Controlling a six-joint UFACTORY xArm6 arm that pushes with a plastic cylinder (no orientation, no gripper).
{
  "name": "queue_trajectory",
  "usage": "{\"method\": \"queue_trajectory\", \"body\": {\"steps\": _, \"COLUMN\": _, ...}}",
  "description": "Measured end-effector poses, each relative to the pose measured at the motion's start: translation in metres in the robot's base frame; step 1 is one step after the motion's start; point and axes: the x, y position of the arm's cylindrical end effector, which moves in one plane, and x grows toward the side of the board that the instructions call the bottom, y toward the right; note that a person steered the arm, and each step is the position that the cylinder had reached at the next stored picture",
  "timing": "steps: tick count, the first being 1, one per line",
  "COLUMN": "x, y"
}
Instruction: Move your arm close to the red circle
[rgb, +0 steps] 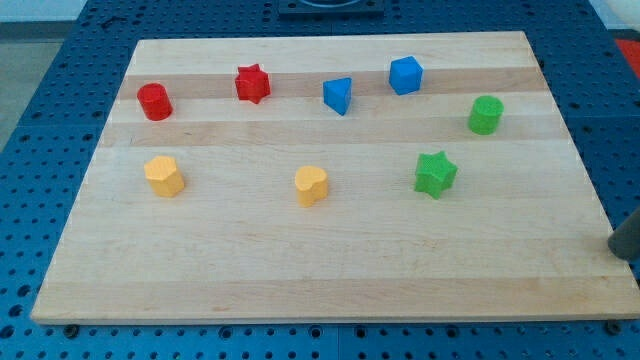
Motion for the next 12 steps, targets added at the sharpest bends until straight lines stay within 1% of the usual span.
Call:
{"method": "queue_trajectory", "body": {"steps": 1, "x": -0.004, "y": -0.001}}
{"method": "queue_trajectory", "body": {"steps": 2, "x": -0.073, "y": -0.001}}
{"method": "queue_trajectory", "body": {"steps": 5, "x": -0.333, "y": 0.001}}
{"method": "queue_trajectory", "body": {"steps": 6, "x": -0.342, "y": 0.000}}
{"method": "queue_trajectory", "body": {"steps": 7, "x": -0.356, "y": -0.072}}
{"method": "queue_trajectory", "body": {"steps": 8, "x": -0.374, "y": -0.163}}
{"method": "queue_trajectory", "body": {"steps": 9, "x": -0.373, "y": -0.249}}
{"method": "queue_trajectory", "body": {"steps": 11, "x": -0.363, "y": -0.448}}
{"method": "queue_trajectory", "body": {"steps": 12, "x": -0.363, "y": -0.530}}
